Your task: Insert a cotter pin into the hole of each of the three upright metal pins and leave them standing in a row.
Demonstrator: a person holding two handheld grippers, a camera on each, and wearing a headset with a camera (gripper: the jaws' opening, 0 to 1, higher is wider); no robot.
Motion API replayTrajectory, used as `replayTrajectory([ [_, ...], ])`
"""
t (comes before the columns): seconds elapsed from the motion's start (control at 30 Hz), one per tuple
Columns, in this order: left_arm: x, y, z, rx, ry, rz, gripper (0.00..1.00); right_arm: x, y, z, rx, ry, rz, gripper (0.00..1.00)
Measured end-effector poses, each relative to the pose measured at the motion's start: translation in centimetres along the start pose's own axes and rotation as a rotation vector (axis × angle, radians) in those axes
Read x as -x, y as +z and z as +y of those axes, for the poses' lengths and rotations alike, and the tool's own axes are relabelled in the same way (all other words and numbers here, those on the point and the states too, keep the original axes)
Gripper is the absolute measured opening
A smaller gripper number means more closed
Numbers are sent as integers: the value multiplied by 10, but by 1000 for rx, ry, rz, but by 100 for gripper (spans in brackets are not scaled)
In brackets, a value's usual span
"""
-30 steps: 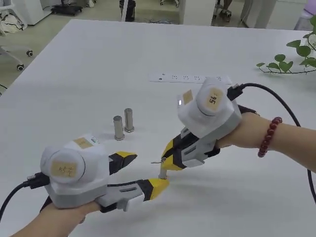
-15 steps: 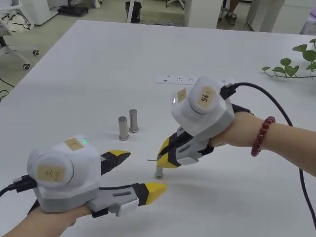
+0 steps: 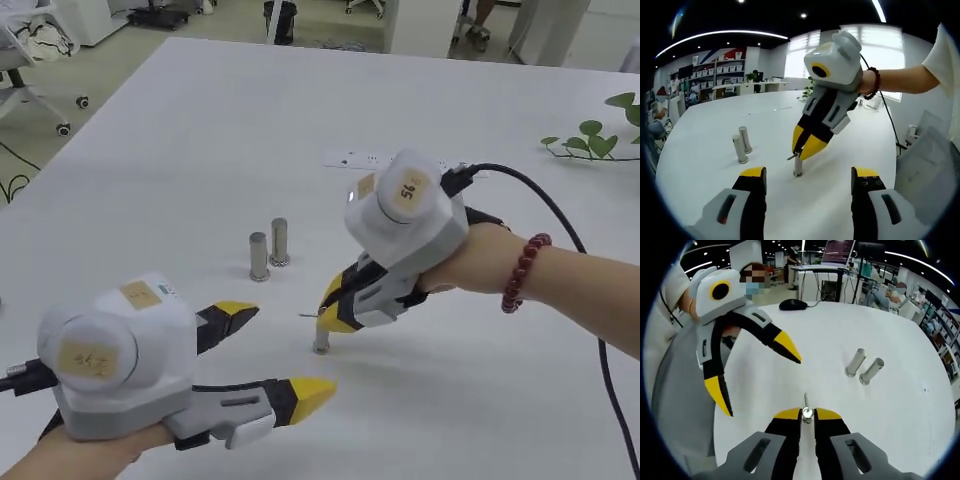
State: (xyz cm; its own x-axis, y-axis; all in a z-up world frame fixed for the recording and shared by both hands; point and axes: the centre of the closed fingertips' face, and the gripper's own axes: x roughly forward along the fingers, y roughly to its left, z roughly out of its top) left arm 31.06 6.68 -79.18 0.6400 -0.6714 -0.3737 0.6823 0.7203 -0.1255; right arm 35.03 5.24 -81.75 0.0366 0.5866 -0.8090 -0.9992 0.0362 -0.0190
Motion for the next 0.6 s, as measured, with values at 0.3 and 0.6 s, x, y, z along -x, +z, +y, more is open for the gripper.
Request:
replayTrajectory([
  [0.3, 1, 0, 0, -3, 3, -1, 69, -1, 0, -1, 2, 4, 1, 11],
  [0.6, 1, -2, 0, 1, 6, 8, 69, -1, 2, -1, -7, 8, -25, 14],
])
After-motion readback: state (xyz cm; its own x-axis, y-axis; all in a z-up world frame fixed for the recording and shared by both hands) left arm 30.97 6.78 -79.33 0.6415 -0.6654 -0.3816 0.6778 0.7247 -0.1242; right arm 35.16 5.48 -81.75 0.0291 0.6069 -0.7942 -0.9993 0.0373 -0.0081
